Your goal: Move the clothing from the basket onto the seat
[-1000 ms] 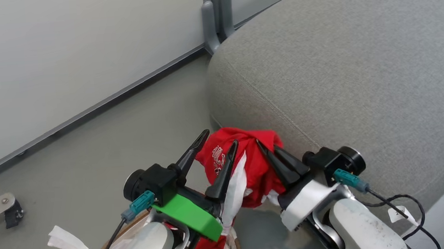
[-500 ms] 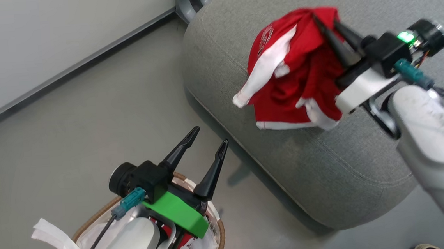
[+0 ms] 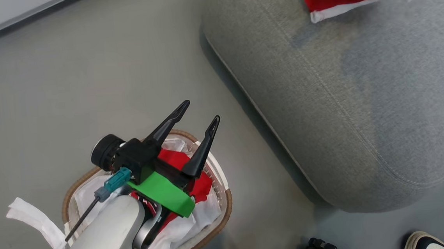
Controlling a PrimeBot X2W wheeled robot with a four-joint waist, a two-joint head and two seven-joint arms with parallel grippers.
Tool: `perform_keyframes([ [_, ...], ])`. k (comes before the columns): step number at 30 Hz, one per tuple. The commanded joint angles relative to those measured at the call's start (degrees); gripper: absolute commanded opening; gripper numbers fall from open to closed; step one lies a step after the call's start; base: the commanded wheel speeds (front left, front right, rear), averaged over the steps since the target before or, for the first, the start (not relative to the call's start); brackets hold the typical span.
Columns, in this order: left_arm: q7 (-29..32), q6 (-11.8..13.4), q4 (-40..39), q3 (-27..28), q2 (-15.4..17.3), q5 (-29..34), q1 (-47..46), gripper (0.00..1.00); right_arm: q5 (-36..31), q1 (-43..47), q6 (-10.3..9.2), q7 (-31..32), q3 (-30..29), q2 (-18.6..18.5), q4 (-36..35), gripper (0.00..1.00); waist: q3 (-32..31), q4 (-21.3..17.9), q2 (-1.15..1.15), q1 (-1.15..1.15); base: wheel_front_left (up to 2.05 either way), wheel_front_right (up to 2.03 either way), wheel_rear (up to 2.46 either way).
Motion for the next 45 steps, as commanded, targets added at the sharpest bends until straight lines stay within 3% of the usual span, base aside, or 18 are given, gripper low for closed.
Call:
perform_keyframes([
  [1,0.0,-0.2,-0.2,0.1,0.6,-0.2,-1.6,1.0,-1.4,-1.0,-0.08,-0.3,-1.5,-0.4,1.2,0.0,5.3,4.9,0.0,0.0,0.0,0.0,0.0],
  [8,0.0,-0.2,-0.5,0.3,1.3,-0.4,-3.0,1.0,-7.2,0.3,-0.08,-0.3,-11.6,0.9,7.8,0.0,8.8,7.4,0.0,0.0,0.0,0.0,0.0],
  [17,0.0,-0.2,0.2,1.3,1.1,-1.1,-1.6,1.0,-13.3,10.3,-0.08,-0.3,-22.8,4.2,12.6,0.0,8.0,7.6,0.0,0.0,0.0,0.0,0.0],
  [18,0.0,-0.2,0.1,1.8,0.9,-1.2,-1.1,1.0,-13.7,11.8,-0.08,-0.3,-24.0,4.7,12.4,0.07,7.5,7.3,0.0,0.0,0.0,0.0,0.0],
  [19,0.0,-0.2,0.3,2.1,0.9,-1.2,-0.7,1.0,-14.0,13.0,-0.08,-0.3,-24.5,5.3,12.1,0.25,7.1,7.1,0.0,0.0,0.0,0.0,0.0],
  [20,0.0,-0.2,0.5,2.4,0.8,-1.2,-0.4,1.0,-14.3,14.3,-0.08,-0.3,-25.1,6.1,11.7,0.47,6.6,6.9,0.0,0.0,0.0,0.0,0.0],
  [21,0.0,-0.2,0.6,2.8,0.6,-1.3,-0.1,1.0,-14.3,15.7,-0.08,-0.3,-25.6,6.8,11.3,0.85,5.9,6.6,0.0,0.0,0.0,0.0,0.0],
  [22,0.0,-0.2,0.9,3.1,0.5,-1.3,0.2,1.0,-14.4,16.9,-0.08,-0.3,-26.1,7.3,10.9,1.0,5.4,6.4,0.0,0.0,0.0,0.0,0.0],
  [34,0.0,-0.2,3.6,9.0,-3.1,0.6,6.5,1.0,-11.3,31.9,-0.08,-0.3,-27.2,12.4,3.7,1.0,-4.2,7.2,0.0,0.0,0.0,0.0,0.0],
  [45,0.0,-0.2,6.1,19.9,-6.1,5.0,12.6,1.0,-1.7,38.7,-0.08,-0.3,-15.3,16.1,-7.3,1.0,-10.2,13.1,0.0,0.0,0.0,0.0,0.0],
])
